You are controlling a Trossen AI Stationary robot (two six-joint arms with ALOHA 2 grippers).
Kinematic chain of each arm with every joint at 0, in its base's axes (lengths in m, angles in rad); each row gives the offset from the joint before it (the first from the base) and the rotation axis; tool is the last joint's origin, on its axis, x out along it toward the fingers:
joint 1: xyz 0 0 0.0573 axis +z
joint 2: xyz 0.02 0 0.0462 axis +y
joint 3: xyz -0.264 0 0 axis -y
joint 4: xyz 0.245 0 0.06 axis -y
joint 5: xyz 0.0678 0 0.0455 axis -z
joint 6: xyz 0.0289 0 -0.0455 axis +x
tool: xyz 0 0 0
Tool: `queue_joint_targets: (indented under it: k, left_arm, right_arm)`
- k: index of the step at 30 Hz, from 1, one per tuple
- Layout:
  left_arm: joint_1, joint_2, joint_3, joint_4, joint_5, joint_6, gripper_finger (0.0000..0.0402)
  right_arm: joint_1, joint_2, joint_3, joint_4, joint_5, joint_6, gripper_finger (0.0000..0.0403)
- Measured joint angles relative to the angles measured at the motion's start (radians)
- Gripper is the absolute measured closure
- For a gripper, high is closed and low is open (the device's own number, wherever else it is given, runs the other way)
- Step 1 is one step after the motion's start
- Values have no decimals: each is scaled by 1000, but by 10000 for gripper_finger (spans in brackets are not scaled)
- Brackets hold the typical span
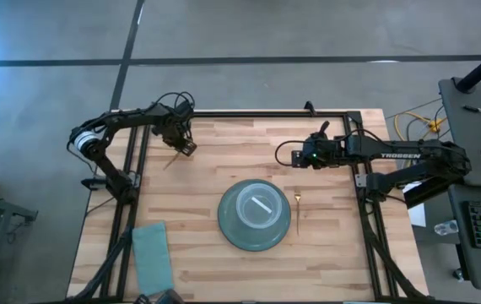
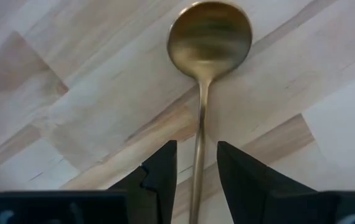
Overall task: Set table place
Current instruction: Put the spoon into the transparent bowl
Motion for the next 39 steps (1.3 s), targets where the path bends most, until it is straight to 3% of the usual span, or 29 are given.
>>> queue_joint_targets:
  k: [10,39]
  left_arm:
    - [0,3,-5,99,13,4,301]
    - [0,-1,-86,144,16,28,303]
  right_arm:
    - [0,0,0,0,0,0,232]
    - [0,0,0,-1,3,0,232]
